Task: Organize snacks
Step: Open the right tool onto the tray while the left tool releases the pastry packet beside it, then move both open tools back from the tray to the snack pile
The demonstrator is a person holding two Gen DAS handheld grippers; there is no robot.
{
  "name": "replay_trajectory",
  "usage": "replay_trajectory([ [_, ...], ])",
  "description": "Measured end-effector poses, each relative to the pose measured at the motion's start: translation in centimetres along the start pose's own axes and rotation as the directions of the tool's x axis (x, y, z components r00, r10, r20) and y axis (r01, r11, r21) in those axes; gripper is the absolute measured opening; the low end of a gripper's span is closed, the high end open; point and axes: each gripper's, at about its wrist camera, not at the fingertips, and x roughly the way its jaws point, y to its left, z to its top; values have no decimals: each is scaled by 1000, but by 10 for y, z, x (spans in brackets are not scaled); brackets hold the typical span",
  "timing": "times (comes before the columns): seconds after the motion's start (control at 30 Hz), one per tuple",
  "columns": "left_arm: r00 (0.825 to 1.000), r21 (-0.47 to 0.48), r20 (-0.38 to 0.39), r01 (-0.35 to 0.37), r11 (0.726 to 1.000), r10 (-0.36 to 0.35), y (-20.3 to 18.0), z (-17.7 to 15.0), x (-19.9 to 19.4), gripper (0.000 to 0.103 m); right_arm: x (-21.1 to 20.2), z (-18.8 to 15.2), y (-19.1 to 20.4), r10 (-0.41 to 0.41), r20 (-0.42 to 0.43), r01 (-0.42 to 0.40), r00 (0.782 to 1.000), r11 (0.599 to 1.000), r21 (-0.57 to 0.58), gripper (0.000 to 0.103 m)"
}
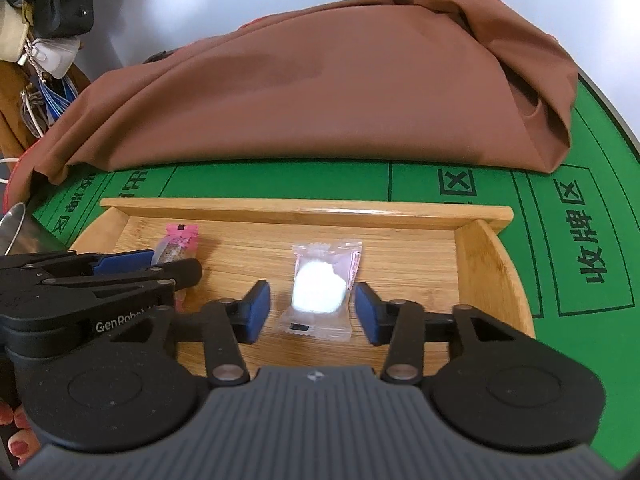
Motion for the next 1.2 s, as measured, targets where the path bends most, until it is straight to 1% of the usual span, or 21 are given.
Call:
replay_trajectory([
  [0.03, 1000, -2, 0, 0, 1000, 0, 1, 0, -1, 41, -2, 0, 0, 0, 3, 0, 1000, 1000, -2, 65],
  [0.17, 1000, -7, 6, -6, 1000, 6, 3, 0, -8, 55, -7, -1, 4, -3, 8, 3, 1000, 1000, -9, 68],
  [0.2, 1000, -8, 9, -9, 1000, 9, 3, -1, -10, 57, -9, -2, 5, -7, 9, 7, 1000, 1000, -12, 69],
  [0.27, 1000, -9, 15, -12, 1000, 12, 5, -2, -16, 65, -13, -4, 6, -11, 11, 12, 1000, 1000, -20, 70],
  [0.43, 1000, -20, 16, 8, 1000, -8, 11, -9, -28, 74, -26, -12, 8, -16, 30, 17, 999, 1000, -26, 75],
  [0.5, 1000, -22, 23, 18, 1000, -17, 12, -13, -35, 76, -32, -16, 8, -11, 38, 12, 999, 1000, -25, 76],
  [0.57, 999, -17, 38, 18, 1000, -18, 13, -18, -43, 81, -39, -20, 10, -9, 46, 10, 999, 1000, -28, 78],
  [0.83, 997, 4, 81, 15, 1000, -16, 16, -44, -73, 87, -63, -43, 18, -5, 66, 8, 998, 998, -56, 79],
  [0.93, 995, 10, 103, 15, 1000, -16, 18, -55, -85, 88, -71, -53, 21, -1, 76, 6, 997, 998, -62, 80],
  [1.2, 991, 22, 128, 24, 999, -26, 18, -86, -114, 89, -93, -84, 28, -7, 96, 15, 995, 996, -83, 80],
])
